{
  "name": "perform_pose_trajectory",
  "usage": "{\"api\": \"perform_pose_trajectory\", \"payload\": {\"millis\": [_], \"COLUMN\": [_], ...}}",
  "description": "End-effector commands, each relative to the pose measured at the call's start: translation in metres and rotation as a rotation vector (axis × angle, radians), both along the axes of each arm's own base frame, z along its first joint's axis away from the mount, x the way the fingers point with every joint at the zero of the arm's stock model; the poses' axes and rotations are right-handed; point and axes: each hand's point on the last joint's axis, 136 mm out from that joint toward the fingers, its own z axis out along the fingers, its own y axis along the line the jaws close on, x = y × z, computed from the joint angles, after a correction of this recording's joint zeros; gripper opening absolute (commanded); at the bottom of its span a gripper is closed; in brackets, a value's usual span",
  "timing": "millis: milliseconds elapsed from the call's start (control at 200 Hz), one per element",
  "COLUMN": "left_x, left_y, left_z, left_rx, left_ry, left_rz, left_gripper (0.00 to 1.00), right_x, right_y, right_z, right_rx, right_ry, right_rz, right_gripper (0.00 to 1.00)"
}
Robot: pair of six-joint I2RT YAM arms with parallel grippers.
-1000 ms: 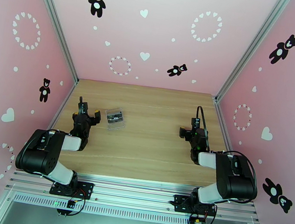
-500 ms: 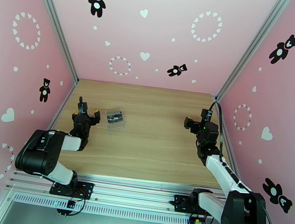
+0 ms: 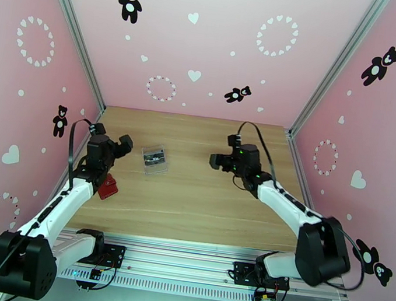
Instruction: Put the credit cards into the card holder
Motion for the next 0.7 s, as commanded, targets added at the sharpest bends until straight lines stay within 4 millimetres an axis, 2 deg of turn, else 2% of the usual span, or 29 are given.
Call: {"api": "perform_pose_trajectory", "payload": {"millis": [0, 155, 350, 415, 505, 540, 641, 656, 696], "left_x": [-0.019, -0.008, 0.012, 0.021, 0.035, 0.04, 0.048, 0.055, 0.061], "left_y": [-0.042, -0.051, -0.052, -0.053, -0.059, -0.059, -0.06, -0.059, -0.06], "left_z": [-0.053, -0.068, -0.072, -0.077, -0.081, -0.083, -0.091, -0.084, -0.084], "left_rx": [-0.261, -0.306, -0.321, -0.341, -0.37, -0.377, -0.378, -0.374, -0.374], "left_ry": [0.201, 0.257, 0.249, 0.261, 0.262, 0.26, 0.269, 0.25, 0.247], "left_rz": [-0.116, -0.142, -0.152, -0.16, -0.186, -0.186, -0.186, -0.189, -0.194], "left_gripper": [0.97, 0.89, 0.82, 0.78, 0.72, 0.71, 0.7, 0.7, 0.7], "right_x": [-0.008, 0.001, 0.009, 0.014, 0.024, 0.026, 0.033, 0.033, 0.032], "right_y": [0.035, 0.079, 0.135, 0.145, 0.157, 0.16, 0.167, 0.169, 0.174], "right_z": [-0.041, -0.078, -0.102, -0.11, -0.119, -0.123, -0.129, -0.13, -0.133], "right_rx": [-0.028, -0.144, -0.143, -0.159, -0.141, -0.137, -0.118, -0.112, -0.1], "right_ry": [0.21, 0.312, 0.374, 0.389, 0.402, 0.409, 0.425, 0.43, 0.442], "right_rz": [0.046, 0.074, 0.145, 0.14, 0.119, 0.107, 0.095, 0.098, 0.109], "right_gripper": [0.8, 0.71, 0.58, 0.51, 0.27, 0.23, 0.2, 0.19, 0.18]}}
